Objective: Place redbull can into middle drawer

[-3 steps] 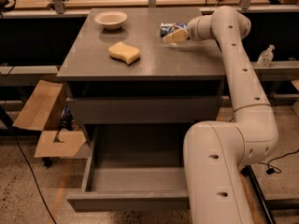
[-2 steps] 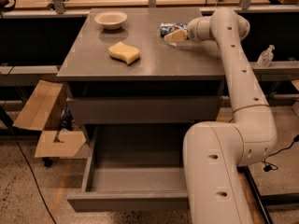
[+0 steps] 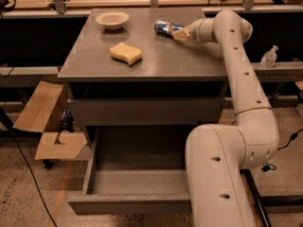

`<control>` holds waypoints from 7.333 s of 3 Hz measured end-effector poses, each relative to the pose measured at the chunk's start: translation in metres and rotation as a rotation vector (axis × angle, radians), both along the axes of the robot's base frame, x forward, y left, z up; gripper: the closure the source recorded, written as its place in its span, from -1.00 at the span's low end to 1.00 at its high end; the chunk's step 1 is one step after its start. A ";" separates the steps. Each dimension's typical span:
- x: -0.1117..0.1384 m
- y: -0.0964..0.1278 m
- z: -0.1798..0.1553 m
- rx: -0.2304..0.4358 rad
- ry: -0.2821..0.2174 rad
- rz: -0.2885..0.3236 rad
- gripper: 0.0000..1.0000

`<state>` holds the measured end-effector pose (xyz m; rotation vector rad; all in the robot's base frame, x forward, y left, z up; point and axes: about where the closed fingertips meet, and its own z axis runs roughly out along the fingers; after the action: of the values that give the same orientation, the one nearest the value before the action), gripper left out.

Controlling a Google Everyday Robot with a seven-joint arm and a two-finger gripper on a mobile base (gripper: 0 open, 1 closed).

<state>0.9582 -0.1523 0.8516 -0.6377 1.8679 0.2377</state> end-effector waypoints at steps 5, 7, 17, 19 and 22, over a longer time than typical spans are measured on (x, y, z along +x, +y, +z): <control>-0.078 -0.015 0.067 -0.062 0.040 0.178 1.00; -0.127 -0.037 0.084 -0.046 0.159 0.143 1.00; -0.347 -0.026 0.050 -0.122 0.283 0.311 1.00; -0.372 -0.013 -0.002 -0.084 0.372 0.374 1.00; -0.433 0.041 -0.146 0.042 0.496 0.527 1.00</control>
Offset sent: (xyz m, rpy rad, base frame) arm -0.0212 -0.0098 0.0634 -0.0648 -0.0474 0.0708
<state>0.5254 -0.1109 0.7052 -1.1126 2.1184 0.8390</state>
